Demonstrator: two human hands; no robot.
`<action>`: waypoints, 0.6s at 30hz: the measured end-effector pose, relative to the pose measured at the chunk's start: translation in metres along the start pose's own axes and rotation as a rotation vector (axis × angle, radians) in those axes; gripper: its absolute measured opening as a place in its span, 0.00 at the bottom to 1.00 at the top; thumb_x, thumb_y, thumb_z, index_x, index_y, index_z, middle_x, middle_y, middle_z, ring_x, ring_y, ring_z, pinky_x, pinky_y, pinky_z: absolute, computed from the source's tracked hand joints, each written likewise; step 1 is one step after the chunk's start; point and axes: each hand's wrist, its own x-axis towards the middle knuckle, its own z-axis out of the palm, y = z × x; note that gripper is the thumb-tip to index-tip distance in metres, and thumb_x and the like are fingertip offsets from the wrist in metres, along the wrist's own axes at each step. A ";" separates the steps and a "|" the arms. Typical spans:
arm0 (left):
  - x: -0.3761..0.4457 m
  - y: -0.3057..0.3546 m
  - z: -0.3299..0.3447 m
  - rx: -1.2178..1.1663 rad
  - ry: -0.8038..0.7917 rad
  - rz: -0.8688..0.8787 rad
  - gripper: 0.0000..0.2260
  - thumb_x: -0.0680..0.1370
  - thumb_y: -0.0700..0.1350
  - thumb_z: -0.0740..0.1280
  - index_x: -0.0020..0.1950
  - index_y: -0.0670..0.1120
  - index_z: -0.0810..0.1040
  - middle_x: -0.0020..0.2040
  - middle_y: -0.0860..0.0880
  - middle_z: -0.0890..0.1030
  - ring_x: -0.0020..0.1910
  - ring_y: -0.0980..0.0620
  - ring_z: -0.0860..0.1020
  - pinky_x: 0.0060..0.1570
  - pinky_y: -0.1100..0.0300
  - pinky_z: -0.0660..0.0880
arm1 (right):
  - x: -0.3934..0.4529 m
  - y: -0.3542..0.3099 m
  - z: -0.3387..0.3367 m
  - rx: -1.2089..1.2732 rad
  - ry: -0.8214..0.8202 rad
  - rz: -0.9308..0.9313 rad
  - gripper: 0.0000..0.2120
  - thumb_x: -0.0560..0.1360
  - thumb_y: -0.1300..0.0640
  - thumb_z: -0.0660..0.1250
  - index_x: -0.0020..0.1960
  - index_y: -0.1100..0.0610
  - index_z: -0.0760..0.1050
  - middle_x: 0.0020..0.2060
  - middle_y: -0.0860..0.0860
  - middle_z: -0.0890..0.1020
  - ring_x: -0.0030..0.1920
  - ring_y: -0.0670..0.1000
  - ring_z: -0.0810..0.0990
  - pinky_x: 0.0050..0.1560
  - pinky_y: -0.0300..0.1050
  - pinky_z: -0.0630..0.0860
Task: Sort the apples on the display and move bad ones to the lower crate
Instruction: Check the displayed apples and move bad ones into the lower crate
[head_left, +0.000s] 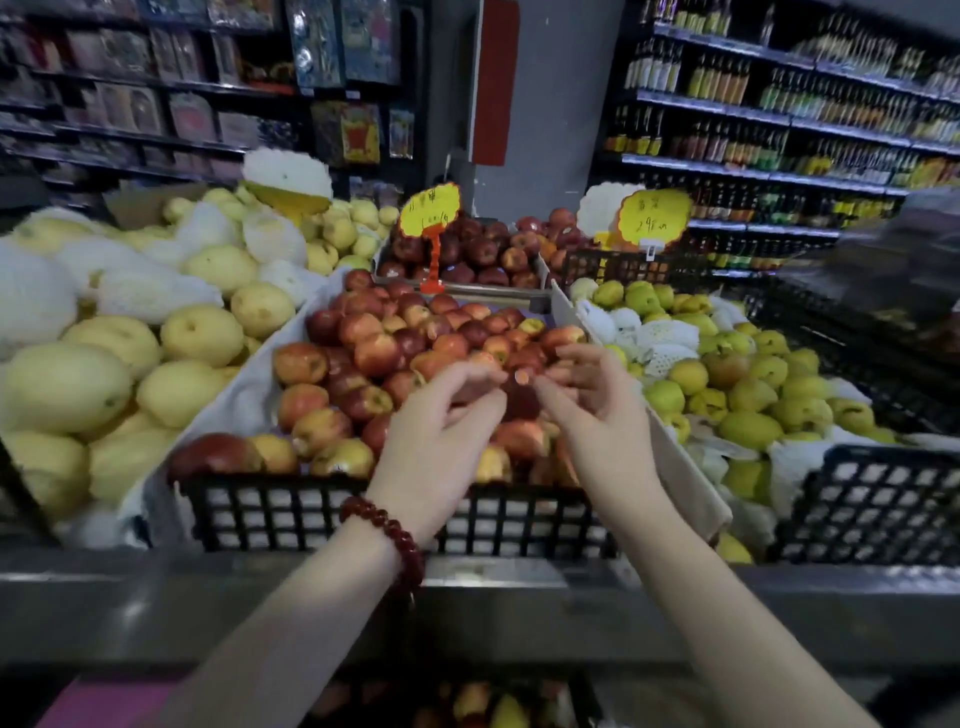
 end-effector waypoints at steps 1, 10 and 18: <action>-0.017 -0.004 0.002 -0.052 -0.010 0.020 0.07 0.77 0.43 0.65 0.50 0.51 0.81 0.47 0.58 0.83 0.47 0.64 0.80 0.50 0.72 0.74 | -0.018 -0.002 -0.003 0.038 -0.007 -0.027 0.12 0.71 0.54 0.70 0.54 0.49 0.75 0.45 0.51 0.82 0.46 0.53 0.82 0.53 0.55 0.80; -0.153 -0.133 0.020 -0.216 -0.121 0.048 0.08 0.78 0.40 0.63 0.51 0.49 0.81 0.49 0.50 0.84 0.51 0.53 0.82 0.52 0.59 0.79 | -0.182 0.070 -0.017 0.221 -0.072 -0.170 0.10 0.76 0.66 0.67 0.57 0.62 0.74 0.42 0.55 0.79 0.42 0.60 0.80 0.44 0.48 0.80; -0.237 -0.275 0.034 -0.061 -0.062 -0.218 0.07 0.78 0.41 0.64 0.49 0.51 0.80 0.46 0.47 0.84 0.46 0.51 0.82 0.48 0.62 0.79 | -0.297 0.212 -0.003 0.106 -0.153 0.104 0.10 0.74 0.61 0.70 0.54 0.55 0.75 0.39 0.52 0.80 0.38 0.50 0.79 0.44 0.55 0.79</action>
